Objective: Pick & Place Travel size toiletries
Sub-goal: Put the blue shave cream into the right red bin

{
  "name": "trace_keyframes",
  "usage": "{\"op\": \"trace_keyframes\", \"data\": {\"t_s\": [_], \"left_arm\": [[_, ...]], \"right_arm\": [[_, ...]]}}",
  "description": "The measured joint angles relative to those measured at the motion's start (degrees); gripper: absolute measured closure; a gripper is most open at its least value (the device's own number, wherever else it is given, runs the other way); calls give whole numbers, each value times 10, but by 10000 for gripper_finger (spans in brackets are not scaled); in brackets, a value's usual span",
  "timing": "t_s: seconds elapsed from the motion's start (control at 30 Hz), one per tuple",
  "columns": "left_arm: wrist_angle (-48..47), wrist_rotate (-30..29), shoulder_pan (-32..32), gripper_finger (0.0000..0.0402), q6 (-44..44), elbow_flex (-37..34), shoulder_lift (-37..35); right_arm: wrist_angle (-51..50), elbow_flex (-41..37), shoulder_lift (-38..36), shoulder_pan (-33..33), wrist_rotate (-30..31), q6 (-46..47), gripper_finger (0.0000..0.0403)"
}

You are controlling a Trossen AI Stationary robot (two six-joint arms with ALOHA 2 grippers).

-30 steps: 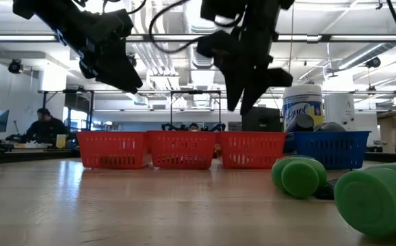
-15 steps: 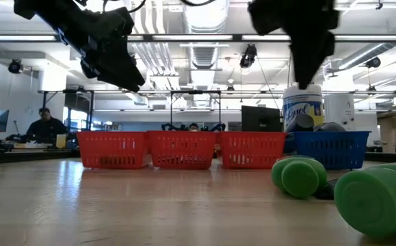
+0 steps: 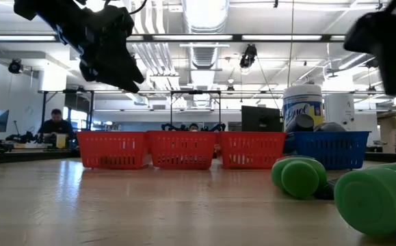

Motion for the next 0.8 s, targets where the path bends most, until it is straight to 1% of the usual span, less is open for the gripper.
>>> {"op": "trace_keyframes", "data": {"t_s": [0.1,0.2,0.3,0.37,0.47,0.57,0.8], "left_arm": [[1,4,-1,171,-33,0,0],[1,29,-2,171,-45,0,0],[0,42,-4,171,-51,0,0],[0,43,-5,171,-57,0,0],[0,42,-6,171,-72,0,0],[0,42,-8,171,-83,0,0],[0,42,-8,171,-85,0,0]], "right_arm": [[64,-30,2,28,0,4,99],[127,-54,18,42,0,36,94],[136,-60,43,46,2,68,97],[113,-58,56,48,6,80,102],[96,-51,71,48,28,88,112],[104,-48,76,49,48,83,122],[147,-56,111,47,50,53,145]]}}
